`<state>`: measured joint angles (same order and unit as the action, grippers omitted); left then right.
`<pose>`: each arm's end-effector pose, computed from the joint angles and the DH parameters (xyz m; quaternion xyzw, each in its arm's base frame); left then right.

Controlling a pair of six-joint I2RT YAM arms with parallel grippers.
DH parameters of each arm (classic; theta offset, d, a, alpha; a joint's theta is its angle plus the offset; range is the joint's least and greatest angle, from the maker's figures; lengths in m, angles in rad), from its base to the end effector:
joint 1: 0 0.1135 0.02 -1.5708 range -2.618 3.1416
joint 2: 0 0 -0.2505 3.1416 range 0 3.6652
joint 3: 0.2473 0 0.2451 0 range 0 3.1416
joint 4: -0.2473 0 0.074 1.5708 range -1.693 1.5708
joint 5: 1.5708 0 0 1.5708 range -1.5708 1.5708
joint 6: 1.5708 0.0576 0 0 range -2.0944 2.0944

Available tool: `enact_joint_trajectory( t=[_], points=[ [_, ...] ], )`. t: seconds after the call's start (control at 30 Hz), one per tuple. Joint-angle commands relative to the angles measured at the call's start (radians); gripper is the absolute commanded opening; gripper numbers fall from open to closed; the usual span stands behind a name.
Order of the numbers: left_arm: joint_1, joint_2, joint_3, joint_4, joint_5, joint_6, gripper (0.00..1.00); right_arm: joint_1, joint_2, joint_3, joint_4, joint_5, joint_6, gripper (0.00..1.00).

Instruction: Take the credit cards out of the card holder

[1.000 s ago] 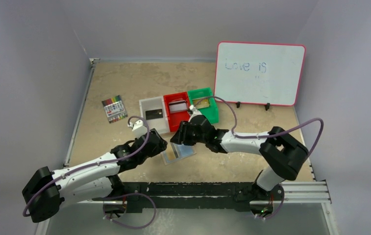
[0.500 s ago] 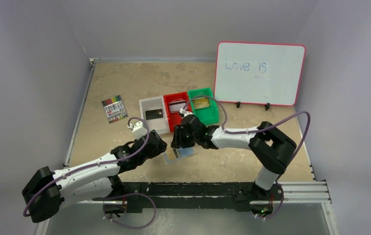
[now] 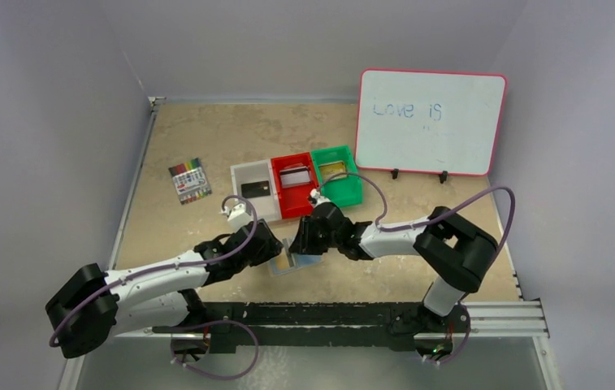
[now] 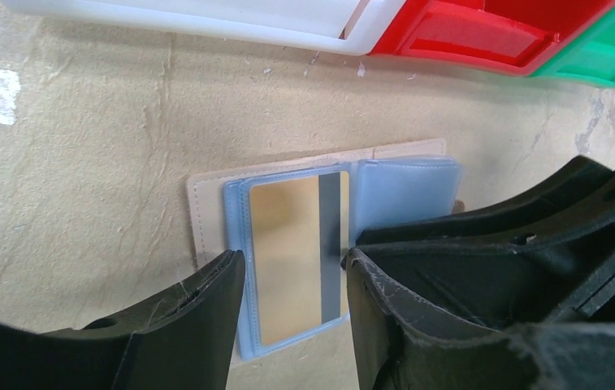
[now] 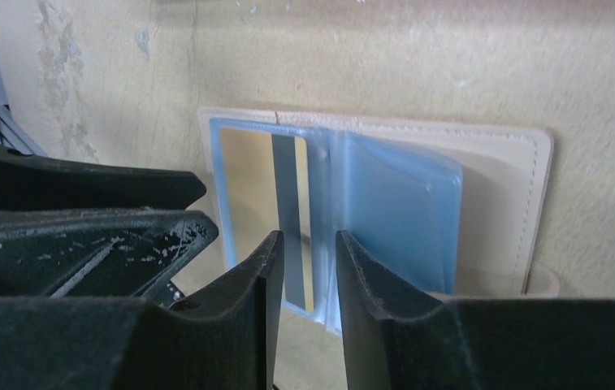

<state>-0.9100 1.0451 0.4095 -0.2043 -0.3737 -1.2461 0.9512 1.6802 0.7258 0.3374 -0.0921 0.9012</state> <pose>0.1432 -0.1500 0.1424 -0.2189 0.8937 -0.2273 0.3190 0.1936 0.2805 0.1273 -0.0433 0.8867 0.3911 0.2428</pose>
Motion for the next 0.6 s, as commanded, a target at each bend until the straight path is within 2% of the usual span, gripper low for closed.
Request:
enact_joint_trajectory(
  t=[0.0,0.2,0.33,0.57],
  points=[
    [-0.002,0.022,-0.008,0.060,0.023,0.011,0.48,0.026,-0.042,-0.058,0.039,0.029,0.111,0.33],
    [-0.001,0.051,0.001,0.079,0.054,0.065,0.48,0.082,-0.122,-0.064,-0.037,0.152,0.191,0.32],
    [-0.002,0.048,0.037,0.068,0.075,0.100,0.48,0.118,-0.177,-0.016,-0.128,0.244,0.179,0.36],
    [-0.002,-0.033,0.050,-0.025,-0.003,0.082,0.48,0.119,-0.167,0.023,-0.142,0.202,0.153,0.37]
  ],
)
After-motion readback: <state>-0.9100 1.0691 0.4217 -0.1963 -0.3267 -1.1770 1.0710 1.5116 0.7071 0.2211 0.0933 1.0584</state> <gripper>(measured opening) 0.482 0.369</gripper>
